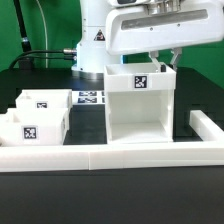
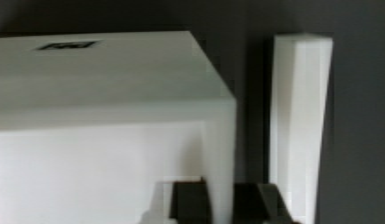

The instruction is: Assemble drawer

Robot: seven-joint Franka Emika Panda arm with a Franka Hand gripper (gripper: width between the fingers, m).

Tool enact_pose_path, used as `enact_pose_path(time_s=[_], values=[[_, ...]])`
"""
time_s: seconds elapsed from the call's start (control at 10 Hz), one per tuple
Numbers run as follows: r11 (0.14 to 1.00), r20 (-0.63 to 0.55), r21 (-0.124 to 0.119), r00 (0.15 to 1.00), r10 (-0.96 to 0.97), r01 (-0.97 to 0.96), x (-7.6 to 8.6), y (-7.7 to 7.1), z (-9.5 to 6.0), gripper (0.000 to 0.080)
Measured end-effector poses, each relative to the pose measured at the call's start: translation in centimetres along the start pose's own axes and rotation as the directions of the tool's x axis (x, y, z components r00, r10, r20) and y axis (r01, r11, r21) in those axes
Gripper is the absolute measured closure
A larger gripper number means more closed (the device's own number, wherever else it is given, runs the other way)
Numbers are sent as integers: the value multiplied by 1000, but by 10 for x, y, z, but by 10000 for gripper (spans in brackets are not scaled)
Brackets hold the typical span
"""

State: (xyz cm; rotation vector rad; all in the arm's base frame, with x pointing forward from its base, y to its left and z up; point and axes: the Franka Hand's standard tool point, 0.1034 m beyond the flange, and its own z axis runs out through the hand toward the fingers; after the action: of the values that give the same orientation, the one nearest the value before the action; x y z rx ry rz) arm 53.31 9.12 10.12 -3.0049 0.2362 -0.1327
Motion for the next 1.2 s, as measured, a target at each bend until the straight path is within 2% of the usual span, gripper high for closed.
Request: enact_pose_path(time_s=[0.2, 0.5, 0.7, 0.8, 1.1, 1.2], values=[[995, -25, 14, 994, 104, -103, 14, 3, 0, 754], [967, -30, 23, 966, 256, -255, 16, -1, -3, 754], [926, -34, 38, 926, 376, -375, 18, -2, -3, 754], [879, -40, 54, 879, 475, -473, 18, 1, -3, 754], [653, -14, 61, 654, 757, -755, 22, -3, -2, 752], [640, -10, 67, 641, 767, -765, 22, -4, -3, 752]])
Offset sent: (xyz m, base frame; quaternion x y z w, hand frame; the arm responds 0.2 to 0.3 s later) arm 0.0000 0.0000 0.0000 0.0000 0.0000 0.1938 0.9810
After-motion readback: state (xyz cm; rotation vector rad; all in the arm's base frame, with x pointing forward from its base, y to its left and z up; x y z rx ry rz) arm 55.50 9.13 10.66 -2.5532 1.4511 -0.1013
